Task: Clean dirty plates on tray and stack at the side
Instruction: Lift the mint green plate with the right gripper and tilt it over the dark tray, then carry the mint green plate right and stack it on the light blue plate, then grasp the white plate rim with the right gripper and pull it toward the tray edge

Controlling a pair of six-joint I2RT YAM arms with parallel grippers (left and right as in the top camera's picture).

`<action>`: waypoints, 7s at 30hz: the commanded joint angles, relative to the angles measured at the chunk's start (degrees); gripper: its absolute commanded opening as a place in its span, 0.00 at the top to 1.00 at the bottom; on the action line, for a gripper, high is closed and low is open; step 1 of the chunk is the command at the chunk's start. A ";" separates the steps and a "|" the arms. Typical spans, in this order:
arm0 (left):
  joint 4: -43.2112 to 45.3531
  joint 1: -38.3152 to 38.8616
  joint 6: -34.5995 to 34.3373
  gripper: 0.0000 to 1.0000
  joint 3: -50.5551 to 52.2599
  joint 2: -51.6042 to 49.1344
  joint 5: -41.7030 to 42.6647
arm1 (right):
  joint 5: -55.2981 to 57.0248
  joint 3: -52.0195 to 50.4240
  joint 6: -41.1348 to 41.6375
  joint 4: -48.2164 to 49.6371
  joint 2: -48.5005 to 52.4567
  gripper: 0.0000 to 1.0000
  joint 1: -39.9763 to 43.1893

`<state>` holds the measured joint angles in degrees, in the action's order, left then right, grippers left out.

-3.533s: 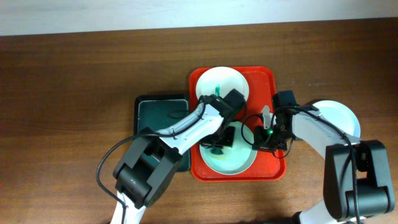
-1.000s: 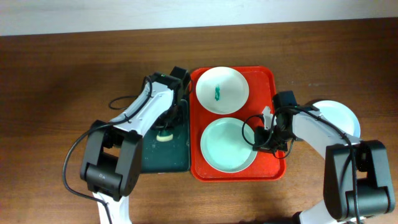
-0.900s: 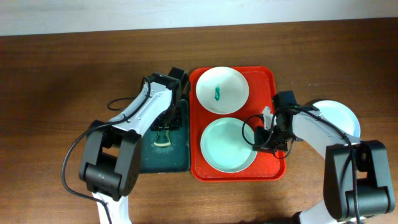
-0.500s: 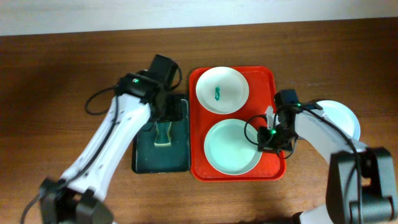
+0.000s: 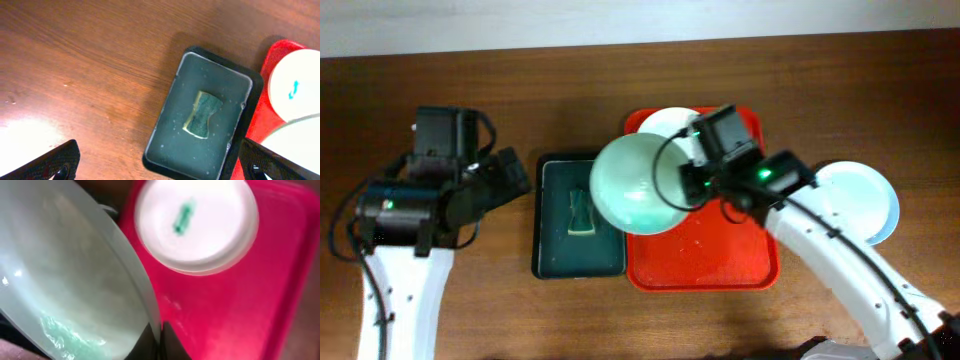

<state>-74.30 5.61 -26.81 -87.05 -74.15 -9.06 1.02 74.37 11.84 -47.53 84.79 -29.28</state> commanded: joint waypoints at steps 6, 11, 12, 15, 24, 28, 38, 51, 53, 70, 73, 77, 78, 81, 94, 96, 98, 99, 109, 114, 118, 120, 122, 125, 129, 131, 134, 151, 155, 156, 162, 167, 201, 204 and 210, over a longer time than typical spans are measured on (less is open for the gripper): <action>-4.46 -0.81 0.13 0.01 -0.09 1.64 -0.42 | 20.98 1.09 0.90 10.51 4.72 0.96 -14.71; -4.70 -0.81 0.13 0.01 -0.09 1.64 -0.42 | 38.40 1.33 0.85 12.24 3.80 0.96 -23.37; -4.70 -0.81 0.13 0.00 -0.09 1.64 -0.39 | 41.38 1.33 0.85 12.26 3.74 0.96 -25.05; -4.70 -0.81 0.13 0.01 -0.09 1.64 -0.42 | 47.76 1.33 0.83 12.26 3.74 0.96 -29.00; -4.70 -0.81 0.13 0.01 -0.09 1.64 -0.42 | 52.41 1.33 0.66 12.24 3.74 0.96 -32.63; -4.70 -0.81 0.13 0.01 -0.09 1.64 -0.42 | 52.41 1.33 0.63 12.22 3.74 0.96 -32.59; -4.70 -0.81 0.13 0.01 -0.09 1.64 -0.42 | 52.41 1.33 0.66 12.90 3.74 0.96 -32.59; -4.70 -0.79 0.13 0.01 -0.09 1.64 -0.39 | 52.19 1.33 0.63 12.87 3.76 0.96 -32.59; -4.70 -0.81 0.13 0.01 -0.09 1.64 -0.42 | 52.19 1.33 0.63 12.87 3.76 0.96 -32.59; -4.70 -0.79 0.13 0.01 -0.09 1.64 -0.42 | 50.77 1.33 14.21 8.35 3.74 0.96 -26.21; -4.70 -0.81 0.13 0.01 -0.09 1.64 -0.39 | 26.71 1.33 25.97 1.90 3.74 0.96 -17.18; -4.70 -0.81 0.13 0.01 -0.09 1.64 -0.42 | -1.81 1.36 24.37 1.25 3.28 0.96 -3.61; -4.70 -0.81 0.13 0.01 -0.09 1.64 -0.42 | -7.04 1.36 23.21 1.05 2.75 0.96 0.66; -4.70 -0.81 0.13 0.01 -0.09 1.64 -0.42 | -15.08 1.36 20.33 -1.49 0.48 0.96 13.07; -4.70 -0.79 0.13 0.01 -0.09 1.64 -0.42 | -14.29 -3.50 9.40 -14.36 -0.72 0.96 62.73; -4.70 -0.79 0.13 0.00 -0.09 1.64 -0.42 | -12.44 -5.46 9.44 -12.68 -0.72 0.96 67.89; -4.70 -0.79 0.13 0.01 -0.09 1.64 -0.42 | -9.73 -8.74 9.66 -9.53 -0.68 0.96 73.05; -4.70 -0.81 0.13 0.01 -0.09 1.64 -0.42 | -9.57 -10.60 9.88 -7.85 -0.63 0.96 74.99; -4.70 -0.81 0.13 0.01 -0.09 1.64 -0.42 | -12.61 -16.37 10.91 -2.75 -0.59 0.65 76.08; -4.70 -0.81 0.13 0.01 -0.09 1.64 -0.42 | -28.30 -11.87 6.56 -7.30 -2.97 0.63 71.23; -4.68 -0.81 0.13 0.00 -0.09 1.64 -0.42 | -27.78 -2.60 0.20 -14.99 -5.27 0.63 56.81; -4.70 -0.79 0.13 0.01 -0.09 1.64 -0.42 | -25.55 0.87 -2.29 -16.22 -5.14 0.62 49.11; -4.70 -0.81 0.13 0.01 -0.09 1.64 -0.42 | -20.96 2.93 -3.93 -14.97 -4.87 0.57 39.39; -4.70 -0.79 0.13 0.01 -0.09 1.64 -0.39 | -10.80 2.89 -3.89 -9.79 -3.32 0.52 28.09; -4.70 -0.81 0.13 0.01 -0.09 1.64 -0.42 | -1.44 2.89 -2.71 -2.71 2.93 0.50 19.41; -4.70 -0.81 0.13 0.01 -0.09 1.64 -0.42 | -0.59 2.89 -0.48 1.03 7.34 0.50 18.71; -4.70 -0.81 0.13 0.01 -0.09 1.64 -0.39 | -1.46 2.89 0.24 8.72 15.47 0.51 19.19; -4.70 -0.79 0.13 0.01 -0.09 1.64 -0.39 | -8.55 3.02 5.22 12.11 26.62 0.96 19.58; -4.70 -0.79 0.13 0.01 -0.09 1.64 -0.39 | -8.57 3.02 5.99 1.51 19.67 0.96 19.58; -4.70 -0.79 0.11 0.00 -0.09 1.64 -0.39 | -8.52 2.99 6.36 -0.87 18.49 0.96 19.58; -4.70 -0.79 0.13 0.01 -0.09 1.64 -0.39 | -8.57 -3.30 10.93 -14.23 9.62 0.96 18.18; -4.70 -0.79 0.13 0.01 -0.09 1.64 -0.39 | -10.62 -18.27 22.80 -2.54 5.64 0.96 15.78; 0.22 8.90 2.95 0.32 6.36 -14.16 7.76 | -10.99 -24.52 3.41 -7.34 -28.33 0.67 15.82; 3.61 8.87 3.58 0.45 6.56 -20.39 7.69 | -11.15 -24.52 3.43 -7.98 -27.45 0.68 15.82; 9.70 12.50 13.92 0.54 6.60 -33.46 11.61 | -11.17 -24.52 3.43 -8.24 -26.32 0.68 15.82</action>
<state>-66.06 15.33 -20.10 -81.08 -100.82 0.14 -10.04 48.93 15.84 -55.66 57.95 -13.19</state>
